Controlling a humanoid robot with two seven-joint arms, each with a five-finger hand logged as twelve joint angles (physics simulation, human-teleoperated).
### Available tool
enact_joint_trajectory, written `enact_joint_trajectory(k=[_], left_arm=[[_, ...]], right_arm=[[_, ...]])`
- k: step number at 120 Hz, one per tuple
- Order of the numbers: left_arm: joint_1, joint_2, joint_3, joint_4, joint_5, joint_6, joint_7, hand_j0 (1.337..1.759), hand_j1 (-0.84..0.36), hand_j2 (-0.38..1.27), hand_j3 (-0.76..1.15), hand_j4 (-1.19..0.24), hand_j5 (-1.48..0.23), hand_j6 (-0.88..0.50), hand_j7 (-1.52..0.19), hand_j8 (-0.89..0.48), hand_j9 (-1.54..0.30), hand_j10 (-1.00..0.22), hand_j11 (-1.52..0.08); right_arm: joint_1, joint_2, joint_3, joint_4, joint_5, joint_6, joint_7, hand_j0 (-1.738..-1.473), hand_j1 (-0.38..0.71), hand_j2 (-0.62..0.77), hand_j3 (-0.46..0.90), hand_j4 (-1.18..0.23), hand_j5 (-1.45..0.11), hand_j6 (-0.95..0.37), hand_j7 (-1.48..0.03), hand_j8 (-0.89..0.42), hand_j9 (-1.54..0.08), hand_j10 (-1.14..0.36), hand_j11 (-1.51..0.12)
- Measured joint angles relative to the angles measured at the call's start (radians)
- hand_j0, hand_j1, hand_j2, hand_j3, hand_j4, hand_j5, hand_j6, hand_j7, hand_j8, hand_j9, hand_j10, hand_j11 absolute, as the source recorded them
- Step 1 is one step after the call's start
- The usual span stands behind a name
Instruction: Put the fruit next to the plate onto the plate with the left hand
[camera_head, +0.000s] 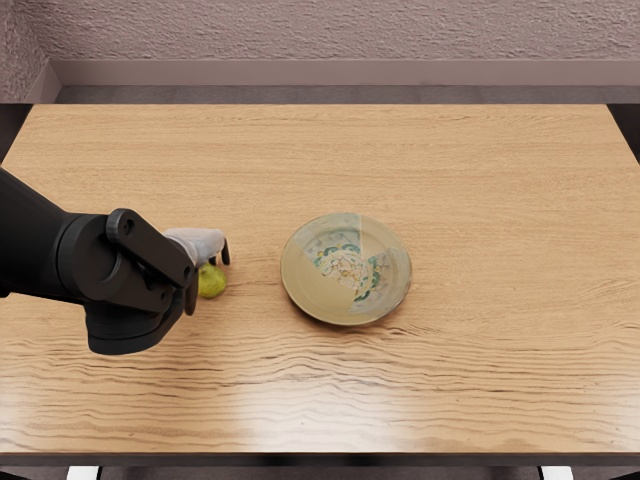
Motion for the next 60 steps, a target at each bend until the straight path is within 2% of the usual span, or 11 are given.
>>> enact_joint_trajectory(k=[35, 43, 48, 60], left_arm=[[0.001, 0.0, 0.002, -0.004, -0.002, 0.0, 0.001, 1.658, -0.15, 0.08, 0.0, -0.42, -0.54, -0.39, -0.54, -0.42, -0.54, -0.42, -0.54], [0.012, 0.0, 0.002, -0.005, -0.003, 0.001, 0.001, 1.658, -0.23, 0.1, 0.0, -0.47, -0.63, -0.37, -0.64, -0.5, -0.64, -0.5, -0.64], [0.011, 0.0, 0.001, -0.005, -0.006, 0.0, 0.001, 1.658, -0.3, 0.11, 0.0, -0.56, -0.72, -0.43, -0.71, -0.55, -0.71, -0.55, -0.71], [0.011, 0.0, -0.001, -0.007, -0.007, -0.001, 0.001, 1.656, -0.32, 0.33, 0.0, -0.61, -0.85, -0.46, -0.85, -0.6, -0.84, -0.64, -0.84]], right_arm=[[0.0, 0.0, 0.0, 0.0, 0.0, 0.0, 0.0, -1.658, -0.35, 0.0, 0.0, 0.0, 0.0, 0.0, 0.0, 0.0, 0.0, 0.0, 0.0], [0.0, 0.0, 0.0, 0.0, 0.0, 0.0, 0.0, -1.658, -0.35, 0.0, 0.0, 0.0, 0.0, 0.0, 0.0, 0.0, 0.0, 0.0, 0.0], [0.0, 0.0, 0.0, 0.0, 0.0, 0.0, 0.0, -1.658, -0.35, 0.0, 0.0, 0.0, 0.0, 0.0, 0.0, 0.0, 0.0, 0.0, 0.0], [0.0, 0.0, 0.0, 0.0, 0.0, 0.0, 0.0, -1.658, -0.35, 0.0, 0.0, 0.0, 0.0, 0.0, 0.0, 0.0, 0.0, 0.0, 0.0]])
